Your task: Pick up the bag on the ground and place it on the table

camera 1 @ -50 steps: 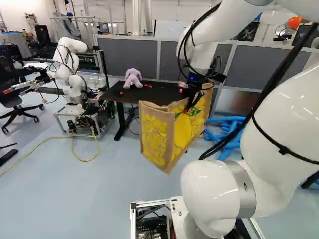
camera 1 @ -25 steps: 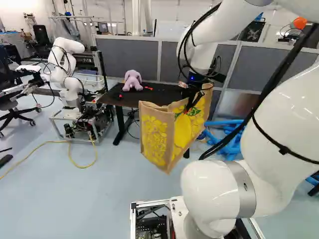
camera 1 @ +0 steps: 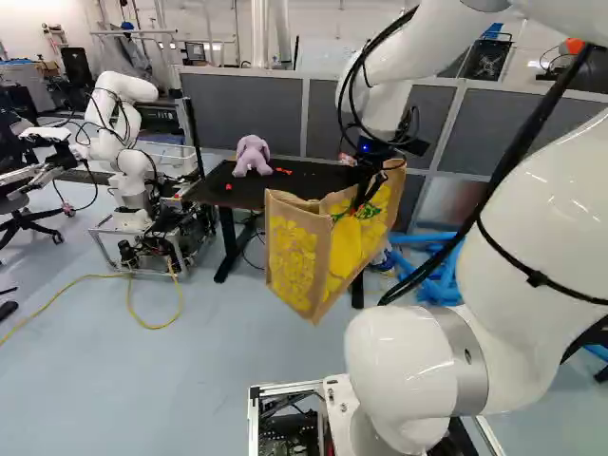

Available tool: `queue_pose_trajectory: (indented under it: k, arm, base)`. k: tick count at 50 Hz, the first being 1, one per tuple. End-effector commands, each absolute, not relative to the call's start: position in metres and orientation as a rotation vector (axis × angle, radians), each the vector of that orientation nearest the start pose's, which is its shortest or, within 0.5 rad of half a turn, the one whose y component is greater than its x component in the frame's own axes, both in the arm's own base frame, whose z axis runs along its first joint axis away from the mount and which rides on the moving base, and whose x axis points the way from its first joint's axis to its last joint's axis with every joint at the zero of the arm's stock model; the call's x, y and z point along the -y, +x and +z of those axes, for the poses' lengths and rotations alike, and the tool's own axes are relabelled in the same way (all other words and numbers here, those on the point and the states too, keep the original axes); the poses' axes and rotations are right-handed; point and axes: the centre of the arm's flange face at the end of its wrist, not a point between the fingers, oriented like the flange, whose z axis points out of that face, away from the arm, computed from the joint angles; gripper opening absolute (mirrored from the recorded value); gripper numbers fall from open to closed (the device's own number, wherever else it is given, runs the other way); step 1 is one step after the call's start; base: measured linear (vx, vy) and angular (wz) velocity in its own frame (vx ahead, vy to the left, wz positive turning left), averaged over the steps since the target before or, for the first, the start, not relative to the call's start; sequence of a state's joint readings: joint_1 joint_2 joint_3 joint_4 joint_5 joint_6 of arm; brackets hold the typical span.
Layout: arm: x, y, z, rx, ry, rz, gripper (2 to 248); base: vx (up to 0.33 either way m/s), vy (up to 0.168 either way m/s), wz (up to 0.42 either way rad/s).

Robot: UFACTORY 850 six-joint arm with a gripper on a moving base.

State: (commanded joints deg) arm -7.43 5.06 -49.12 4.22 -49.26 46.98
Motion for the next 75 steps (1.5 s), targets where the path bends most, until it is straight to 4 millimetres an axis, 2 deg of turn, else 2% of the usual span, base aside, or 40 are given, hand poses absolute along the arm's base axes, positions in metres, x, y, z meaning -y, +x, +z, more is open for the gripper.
queue_pose_trajectory:
  k: [14,42,75]
  arm:
    - [0.047,0.410,0.541,-1.453,-2.686,-0.101,26]
    - [0.044,0.410,0.582,-1.426,-2.669,-0.185,26]
    - [0.040,0.411,0.629,-1.402,-2.676,-0.186,26]
  base:
    - [0.000,0.000,0.000]
    - [0.000,0.000,0.000]
    - [0.000,0.000,0.000]
